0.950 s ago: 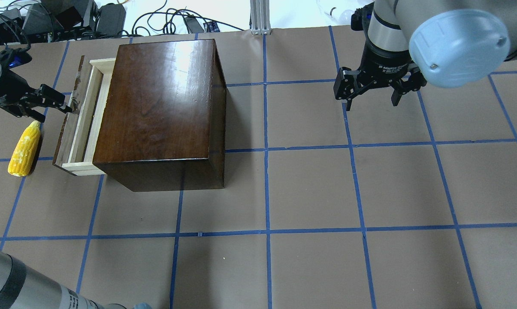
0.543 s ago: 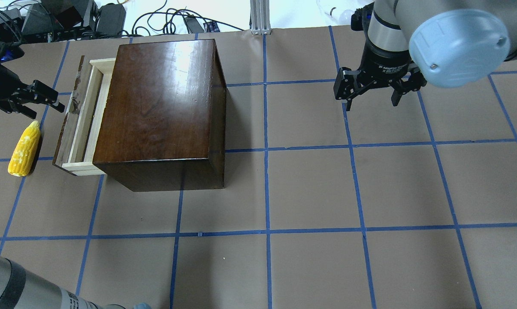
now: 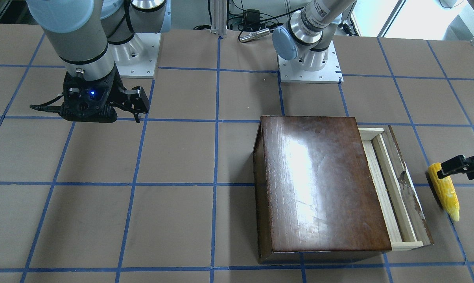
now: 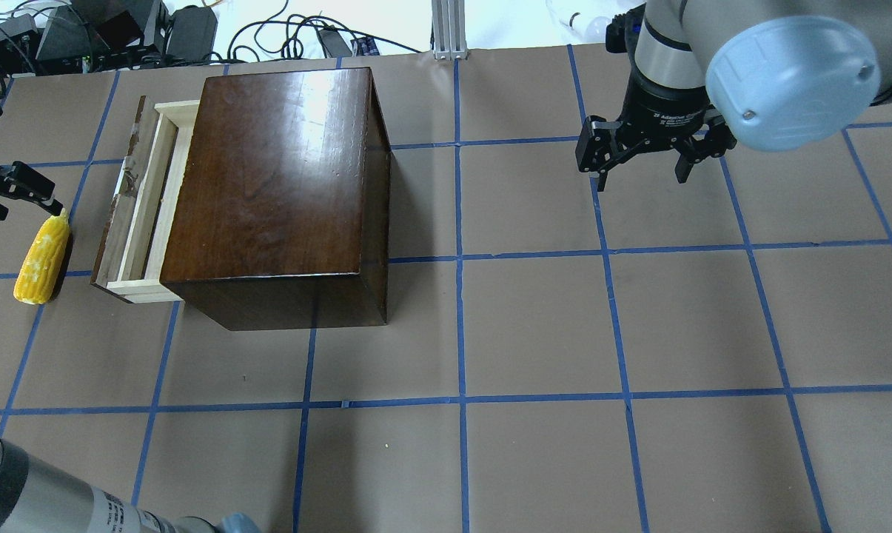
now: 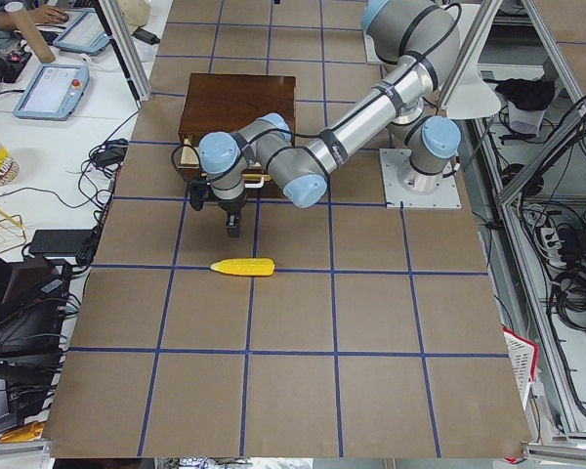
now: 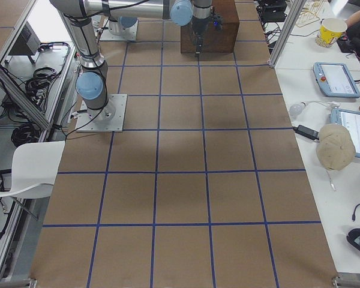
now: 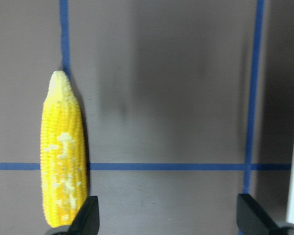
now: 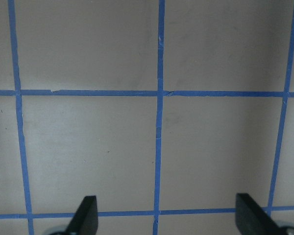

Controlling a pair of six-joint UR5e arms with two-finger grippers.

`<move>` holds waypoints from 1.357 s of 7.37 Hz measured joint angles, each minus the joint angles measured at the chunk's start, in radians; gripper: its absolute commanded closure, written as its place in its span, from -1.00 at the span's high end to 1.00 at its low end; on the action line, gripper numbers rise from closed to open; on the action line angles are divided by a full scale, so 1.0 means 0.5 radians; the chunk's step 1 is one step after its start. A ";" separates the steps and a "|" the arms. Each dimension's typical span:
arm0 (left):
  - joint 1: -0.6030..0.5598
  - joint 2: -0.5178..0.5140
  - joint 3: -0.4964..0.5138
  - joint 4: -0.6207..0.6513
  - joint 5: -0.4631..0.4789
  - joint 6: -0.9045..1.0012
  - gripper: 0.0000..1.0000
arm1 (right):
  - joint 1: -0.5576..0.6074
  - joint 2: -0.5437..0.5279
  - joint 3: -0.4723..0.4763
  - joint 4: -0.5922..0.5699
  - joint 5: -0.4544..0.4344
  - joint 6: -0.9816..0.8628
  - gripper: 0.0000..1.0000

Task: Open drawer and put corn inside
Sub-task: 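Release the handle and lower the left gripper onto the yellow corn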

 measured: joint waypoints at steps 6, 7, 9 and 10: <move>0.146 -0.228 -0.158 0.361 0.010 0.214 1.00 | 0.000 0.000 0.000 0.000 -0.001 0.000 1.00; 0.148 -0.251 -0.168 0.401 0.010 0.218 0.88 | 0.000 0.000 0.000 0.000 0.000 0.000 1.00; 0.150 -0.296 -0.175 0.466 0.010 0.238 -0.18 | 0.000 0.000 0.000 0.000 0.000 0.000 1.00; 0.151 -0.309 -0.175 0.475 0.012 0.263 -0.51 | 0.000 0.000 0.000 0.000 0.000 0.000 1.00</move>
